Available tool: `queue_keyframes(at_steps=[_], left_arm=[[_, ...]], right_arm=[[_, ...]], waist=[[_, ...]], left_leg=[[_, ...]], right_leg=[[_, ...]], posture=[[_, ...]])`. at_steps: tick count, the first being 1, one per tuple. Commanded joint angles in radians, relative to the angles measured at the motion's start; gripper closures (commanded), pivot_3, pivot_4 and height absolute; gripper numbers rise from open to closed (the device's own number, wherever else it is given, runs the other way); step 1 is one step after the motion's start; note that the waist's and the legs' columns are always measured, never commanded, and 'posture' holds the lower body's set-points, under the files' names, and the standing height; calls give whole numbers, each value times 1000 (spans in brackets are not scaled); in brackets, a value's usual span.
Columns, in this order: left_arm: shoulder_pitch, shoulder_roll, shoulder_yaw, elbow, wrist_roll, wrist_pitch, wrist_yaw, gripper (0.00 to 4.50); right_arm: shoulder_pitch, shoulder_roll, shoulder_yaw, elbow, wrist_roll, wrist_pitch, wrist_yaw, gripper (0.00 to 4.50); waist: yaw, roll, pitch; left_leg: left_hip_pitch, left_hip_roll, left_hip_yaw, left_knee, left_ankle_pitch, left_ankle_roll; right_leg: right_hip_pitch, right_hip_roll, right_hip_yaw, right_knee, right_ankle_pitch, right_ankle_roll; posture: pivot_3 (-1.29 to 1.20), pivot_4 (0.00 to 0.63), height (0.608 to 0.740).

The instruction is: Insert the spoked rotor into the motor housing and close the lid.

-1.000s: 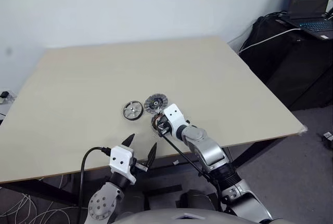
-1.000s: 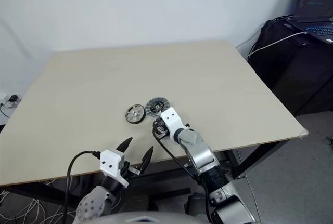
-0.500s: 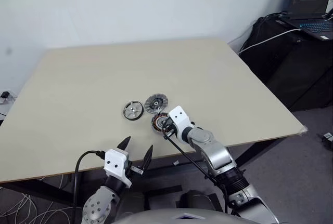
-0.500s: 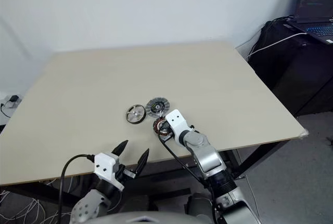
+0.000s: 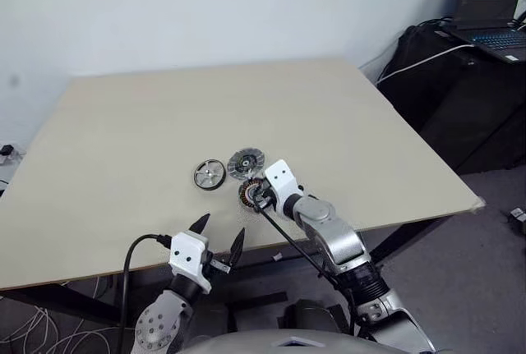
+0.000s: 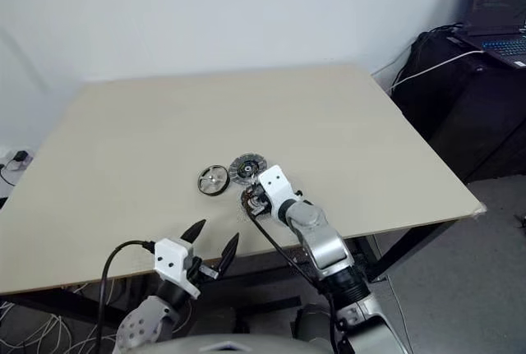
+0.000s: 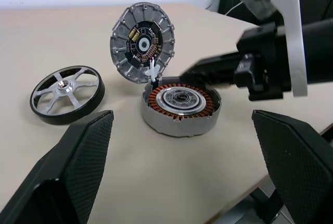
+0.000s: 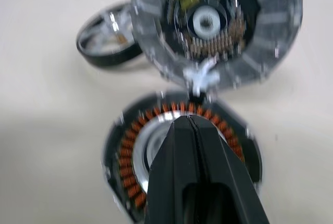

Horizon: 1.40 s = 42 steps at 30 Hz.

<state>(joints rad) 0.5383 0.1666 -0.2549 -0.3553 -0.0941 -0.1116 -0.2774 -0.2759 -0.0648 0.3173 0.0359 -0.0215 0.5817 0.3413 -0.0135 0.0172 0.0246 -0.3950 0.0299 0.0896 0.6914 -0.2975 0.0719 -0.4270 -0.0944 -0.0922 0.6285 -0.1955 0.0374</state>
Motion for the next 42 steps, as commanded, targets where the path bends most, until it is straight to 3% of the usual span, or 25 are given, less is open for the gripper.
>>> queue_keyframes(at_steps=[1,10,23,30,37,42], left_arm=[[-18,-19,-24,-61,17,20,22,0],[-1,-11,-26,-82,12,30,32,0],[-14,5,-7,-70,-9,30,11,0],[-9,30,49,-9,-50,-23,-34,0],[19,16,40,32,-36,-87,-42,0],[18,-12,0,10,-1,-67,-18,0]], right_arm=[[-34,15,-16,9,6,-32,-7,4482],[-6,-31,7,128,-40,-22,-9,4482],[-14,1,-36,-28,34,-89,30,4482],[-29,20,-31,11,33,-103,23,4482],[18,-32,21,121,-26,29,14,4482],[36,-29,-9,34,16,18,39,4482]], waist=[[0,0,0],[-1,0,-1],[-1,0,0],[-1,0,0],[0,1,-1],[3,1,-8]], left_leg=[[0,0,0,0,0,0],[0,0,0,0,0,0],[0,0,0,0,0,0],[0,0,0,0,0,0],[0,0,0,0,0,0],[1,0,0,0,-2,-3]], right_leg=[[0,0,0,0,0,0],[0,0,0,0,0,0],[0,0,0,0,0,0],[0,1,0,0,0,0],[0,0,0,0,0,0],[1,-1,0,0,0,0]], posture=[[0,0,740],[0,0,740],[0,0,740],[0,0,740],[0,0,740],[0,0,740]])
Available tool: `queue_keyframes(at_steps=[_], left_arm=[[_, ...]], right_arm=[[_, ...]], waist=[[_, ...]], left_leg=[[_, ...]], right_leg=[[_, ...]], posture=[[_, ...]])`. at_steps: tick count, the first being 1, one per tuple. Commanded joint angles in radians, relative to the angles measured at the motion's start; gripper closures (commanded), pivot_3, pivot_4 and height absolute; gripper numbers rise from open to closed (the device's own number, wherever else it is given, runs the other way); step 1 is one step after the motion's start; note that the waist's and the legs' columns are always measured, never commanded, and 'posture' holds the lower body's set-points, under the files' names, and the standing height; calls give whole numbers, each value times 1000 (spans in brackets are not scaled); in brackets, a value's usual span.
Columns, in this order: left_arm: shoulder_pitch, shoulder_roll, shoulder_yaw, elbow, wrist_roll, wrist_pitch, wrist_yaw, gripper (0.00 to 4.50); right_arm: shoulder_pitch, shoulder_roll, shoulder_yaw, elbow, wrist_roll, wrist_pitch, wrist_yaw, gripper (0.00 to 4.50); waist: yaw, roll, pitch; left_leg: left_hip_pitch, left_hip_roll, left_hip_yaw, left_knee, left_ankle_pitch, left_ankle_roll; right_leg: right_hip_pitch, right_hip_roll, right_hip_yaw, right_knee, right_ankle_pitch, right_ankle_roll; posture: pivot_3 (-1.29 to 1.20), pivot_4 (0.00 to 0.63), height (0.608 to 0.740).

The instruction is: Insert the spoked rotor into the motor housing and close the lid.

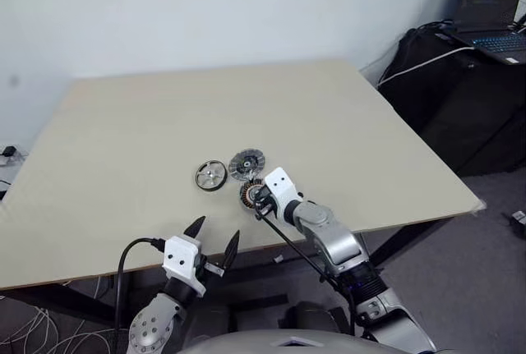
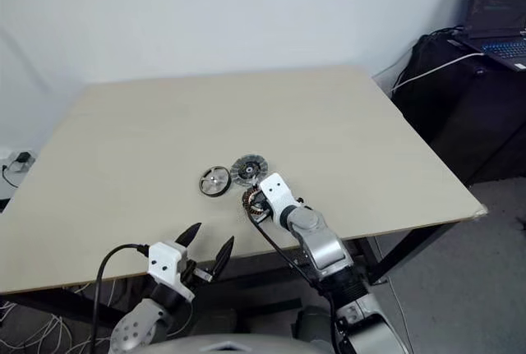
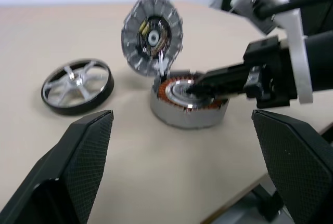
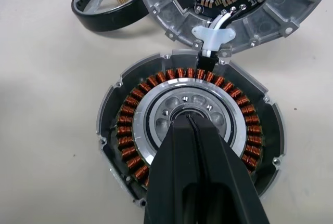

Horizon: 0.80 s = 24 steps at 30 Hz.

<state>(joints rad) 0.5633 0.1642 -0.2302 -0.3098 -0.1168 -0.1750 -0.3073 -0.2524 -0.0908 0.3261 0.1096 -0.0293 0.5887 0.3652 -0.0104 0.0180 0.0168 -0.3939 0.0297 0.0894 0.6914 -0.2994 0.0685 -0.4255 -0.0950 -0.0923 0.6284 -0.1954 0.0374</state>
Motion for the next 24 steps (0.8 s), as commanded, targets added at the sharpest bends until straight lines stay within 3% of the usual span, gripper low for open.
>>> queue_keyframes(at_steps=[1,8,15,24], left_arm=[[-9,-11,-30,-42,24,3,14,0],[3,8,-22,-108,12,42,16,0],[13,18,-9,-143,-2,66,21,0],[-8,-25,-88,-166,64,113,81,0]], right_arm=[[10,1,-26,-60,36,-1,22,4482],[-53,40,-87,-128,101,-78,25,4482],[-76,47,-88,-29,85,-119,11,4482],[-18,4,-47,41,16,33,-43,4482]], waist=[[-1,0,0],[-7,-1,5],[-5,-1,7],[-6,0,5]], left_leg=[[0,0,0,0,0,-1],[-1,1,0,0,2,4],[-1,0,0,-1,2,4],[-1,0,1,-1,2,4]], right_leg=[[0,0,0,0,0,0],[-2,1,0,0,0,0],[-2,1,0,0,0,0],[-2,1,1,0,0,0]], posture=[[0,0,740],[0,0,740],[0,0,740],[0,0,740]])
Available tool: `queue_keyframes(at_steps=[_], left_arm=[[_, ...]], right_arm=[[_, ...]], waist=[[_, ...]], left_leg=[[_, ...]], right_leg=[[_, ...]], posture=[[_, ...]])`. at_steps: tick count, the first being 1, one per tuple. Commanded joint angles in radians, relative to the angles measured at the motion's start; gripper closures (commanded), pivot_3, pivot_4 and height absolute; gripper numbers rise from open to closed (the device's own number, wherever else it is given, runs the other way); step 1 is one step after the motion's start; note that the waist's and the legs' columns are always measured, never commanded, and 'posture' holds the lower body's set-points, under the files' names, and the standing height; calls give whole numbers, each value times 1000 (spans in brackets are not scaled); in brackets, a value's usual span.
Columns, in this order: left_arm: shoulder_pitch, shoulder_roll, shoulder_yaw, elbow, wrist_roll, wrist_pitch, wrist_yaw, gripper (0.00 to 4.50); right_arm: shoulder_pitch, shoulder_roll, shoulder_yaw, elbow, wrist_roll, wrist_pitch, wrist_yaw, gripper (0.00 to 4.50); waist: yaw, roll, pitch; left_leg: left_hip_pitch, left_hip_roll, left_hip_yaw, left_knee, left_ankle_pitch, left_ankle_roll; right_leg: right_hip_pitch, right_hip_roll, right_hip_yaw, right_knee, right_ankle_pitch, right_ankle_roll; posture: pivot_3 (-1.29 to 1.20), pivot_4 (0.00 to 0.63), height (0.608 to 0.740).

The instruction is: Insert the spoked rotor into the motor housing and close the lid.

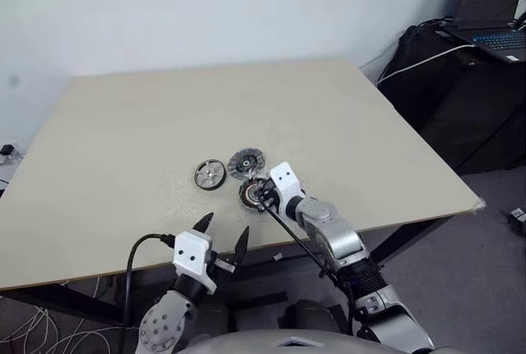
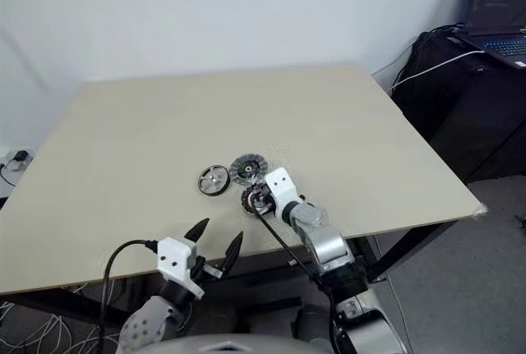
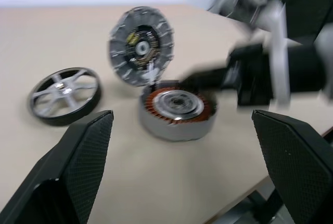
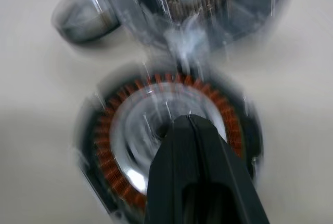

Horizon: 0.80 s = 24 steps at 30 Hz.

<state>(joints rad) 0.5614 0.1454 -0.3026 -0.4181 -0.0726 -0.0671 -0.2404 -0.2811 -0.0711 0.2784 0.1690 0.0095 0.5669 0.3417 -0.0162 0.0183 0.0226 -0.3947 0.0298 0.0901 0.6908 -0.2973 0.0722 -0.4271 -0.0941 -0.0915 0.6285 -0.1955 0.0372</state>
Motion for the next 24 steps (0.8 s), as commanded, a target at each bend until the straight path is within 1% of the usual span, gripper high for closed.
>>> queue_keyframes(at_steps=[1,6,12,17,24], left_arm=[[-10,-7,-18,-59,21,10,16,0],[-31,1,-2,-27,6,4,3,0],[-57,20,53,52,-38,-38,-35,0],[-109,25,116,183,-79,-95,-82,0],[-169,-1,131,291,-75,-141,-107,0]], right_arm=[[14,-15,-6,-33,-17,62,-21,4482],[-1,-6,-51,-111,29,17,-10,4482],[-32,7,-70,-154,55,-32,-2,4482],[-40,20,-57,-139,48,-50,0,4482],[-41,32,0,-102,20,-53,7,4482]], waist=[[1,0,-1],[5,0,-1],[-1,0,1],[-1,0,1],[-2,-1,0]], left_leg=[[1,0,0,0,0,0],[0,0,-1,0,-1,-2],[-1,0,-1,0,0,0],[0,0,-1,0,0,0],[0,0,0,0,0,0]], right_leg=[[1,0,0,0,0,0],[1,-1,0,0,0,0],[-1,0,0,0,0,0],[0,1,0,0,0,0],[0,0,0,0,0,0]], posture=[[0,0,740],[0,0,740],[0,0,740],[0,0,740],[0,0,740]])
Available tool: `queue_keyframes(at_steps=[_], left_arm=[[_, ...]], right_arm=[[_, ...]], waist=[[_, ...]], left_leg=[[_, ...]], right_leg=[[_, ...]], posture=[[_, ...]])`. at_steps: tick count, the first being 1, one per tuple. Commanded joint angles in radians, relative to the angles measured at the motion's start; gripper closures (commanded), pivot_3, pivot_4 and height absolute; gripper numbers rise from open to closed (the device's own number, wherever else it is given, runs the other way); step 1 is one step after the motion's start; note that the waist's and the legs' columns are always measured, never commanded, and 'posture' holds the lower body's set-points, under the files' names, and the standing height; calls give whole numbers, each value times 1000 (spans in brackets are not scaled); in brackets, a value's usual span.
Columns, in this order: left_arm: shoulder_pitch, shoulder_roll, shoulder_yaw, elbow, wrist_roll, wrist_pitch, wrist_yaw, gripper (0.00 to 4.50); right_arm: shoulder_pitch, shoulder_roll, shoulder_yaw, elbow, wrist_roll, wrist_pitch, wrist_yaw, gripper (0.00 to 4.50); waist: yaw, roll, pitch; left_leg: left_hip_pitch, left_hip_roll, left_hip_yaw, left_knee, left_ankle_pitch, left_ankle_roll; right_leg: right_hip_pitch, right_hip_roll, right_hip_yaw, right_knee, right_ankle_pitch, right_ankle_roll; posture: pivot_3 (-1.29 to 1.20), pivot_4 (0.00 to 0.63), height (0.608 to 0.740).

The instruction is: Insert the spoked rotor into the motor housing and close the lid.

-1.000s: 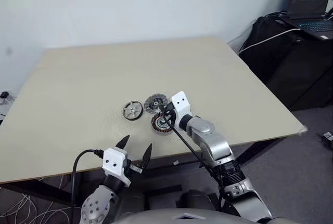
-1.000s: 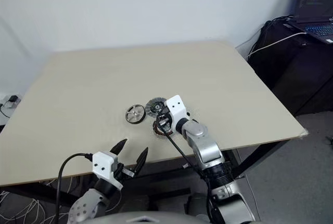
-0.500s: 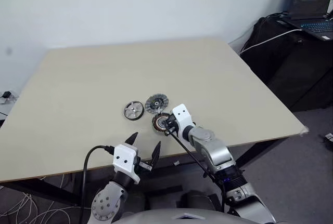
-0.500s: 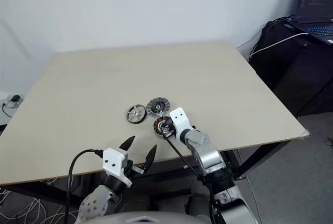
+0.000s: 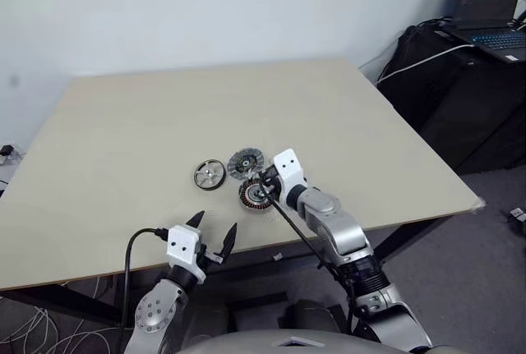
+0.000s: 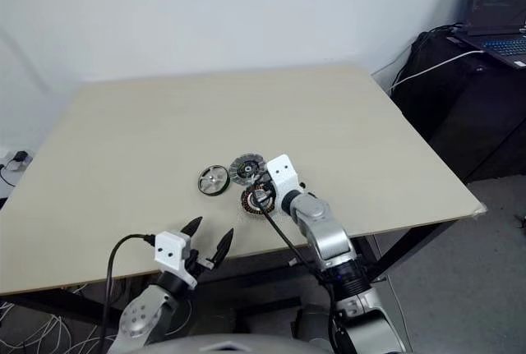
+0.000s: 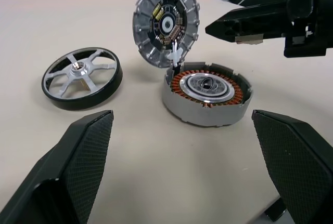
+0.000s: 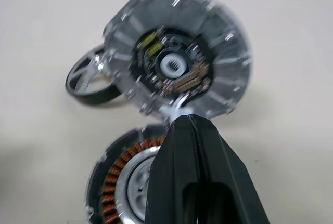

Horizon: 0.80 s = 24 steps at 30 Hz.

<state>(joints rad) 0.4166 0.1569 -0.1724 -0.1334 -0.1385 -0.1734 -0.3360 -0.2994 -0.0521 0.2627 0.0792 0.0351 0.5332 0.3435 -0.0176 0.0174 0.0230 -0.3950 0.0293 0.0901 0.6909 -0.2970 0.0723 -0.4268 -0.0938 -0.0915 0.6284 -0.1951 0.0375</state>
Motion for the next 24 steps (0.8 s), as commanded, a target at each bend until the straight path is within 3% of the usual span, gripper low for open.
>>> queue_keyframes(at_steps=[1,24], left_arm=[[-31,-16,0,12,-6,-36,-10,0],[-19,-29,-14,-69,4,18,13,0]], right_arm=[[-25,17,20,-8,-6,-20,5,4482],[-48,2,17,133,-23,-39,8,4482]], waist=[[0,0,0],[-4,0,0]], left_leg=[[0,0,0,0,0,0],[0,0,0,0,0,0]], right_leg=[[0,0,0,0,0,0],[0,0,0,0,0,0]], posture=[[0,0,740],[0,0,740]])
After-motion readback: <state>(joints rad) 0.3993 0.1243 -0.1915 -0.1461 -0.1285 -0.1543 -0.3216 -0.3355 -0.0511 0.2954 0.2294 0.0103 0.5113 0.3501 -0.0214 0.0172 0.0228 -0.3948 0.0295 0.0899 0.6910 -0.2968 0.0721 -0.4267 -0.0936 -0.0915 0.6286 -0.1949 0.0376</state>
